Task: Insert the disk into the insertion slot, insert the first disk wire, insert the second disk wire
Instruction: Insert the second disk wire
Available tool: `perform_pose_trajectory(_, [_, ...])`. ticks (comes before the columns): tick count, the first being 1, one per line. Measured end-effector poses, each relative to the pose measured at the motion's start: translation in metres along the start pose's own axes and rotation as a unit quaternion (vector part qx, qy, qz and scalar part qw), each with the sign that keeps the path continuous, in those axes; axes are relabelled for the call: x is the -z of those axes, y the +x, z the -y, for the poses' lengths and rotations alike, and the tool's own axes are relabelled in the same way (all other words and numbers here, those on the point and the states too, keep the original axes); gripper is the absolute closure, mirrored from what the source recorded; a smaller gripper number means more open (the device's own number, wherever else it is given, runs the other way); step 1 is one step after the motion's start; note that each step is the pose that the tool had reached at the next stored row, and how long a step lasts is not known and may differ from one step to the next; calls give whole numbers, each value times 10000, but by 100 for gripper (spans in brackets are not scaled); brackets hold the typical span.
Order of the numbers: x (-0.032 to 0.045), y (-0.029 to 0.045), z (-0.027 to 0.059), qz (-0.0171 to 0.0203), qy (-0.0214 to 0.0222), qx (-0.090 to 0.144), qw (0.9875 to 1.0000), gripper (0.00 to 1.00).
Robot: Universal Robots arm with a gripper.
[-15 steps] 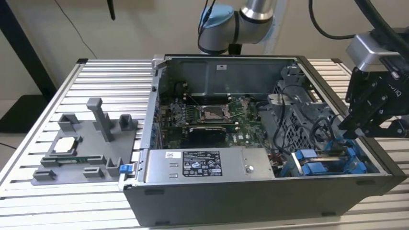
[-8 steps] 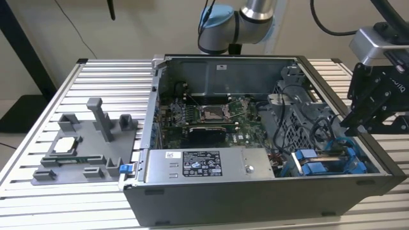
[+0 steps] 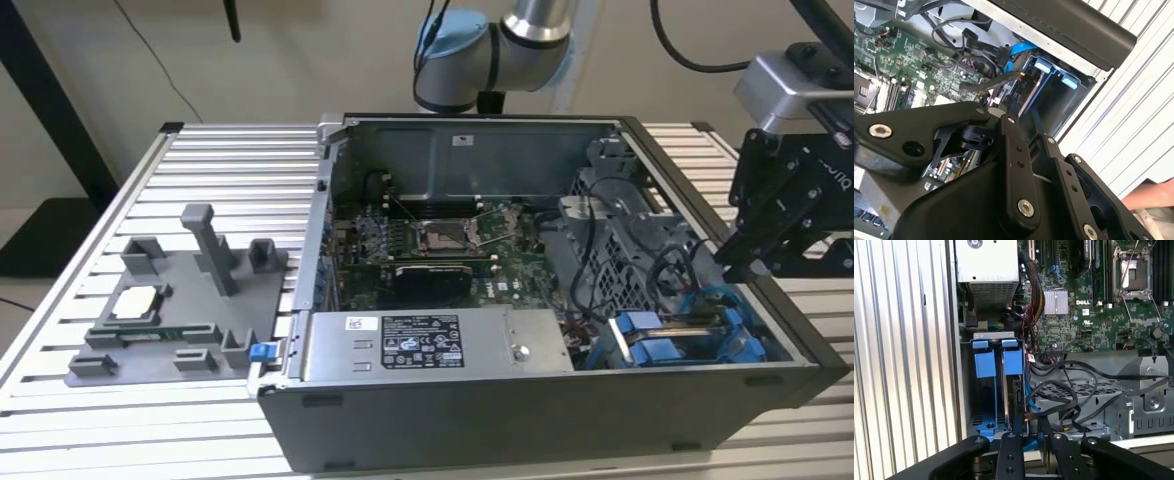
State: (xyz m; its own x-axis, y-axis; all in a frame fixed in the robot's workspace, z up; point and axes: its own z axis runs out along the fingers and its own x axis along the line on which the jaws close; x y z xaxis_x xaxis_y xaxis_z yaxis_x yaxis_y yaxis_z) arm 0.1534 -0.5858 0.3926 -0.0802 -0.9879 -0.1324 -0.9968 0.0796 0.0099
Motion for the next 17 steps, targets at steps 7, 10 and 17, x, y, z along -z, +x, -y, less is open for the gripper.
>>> perform_pose_trajectory(7, [-13, -53, 59, 1, -3, 21, 10000, 100])
perform_pose_trajectory(10, [-19, -77, 77, 0, -4, 31, 10000, 100])
perform_pose_trajectory(17, [-40, -137, 121, 1, -8, 59, 10000, 0])
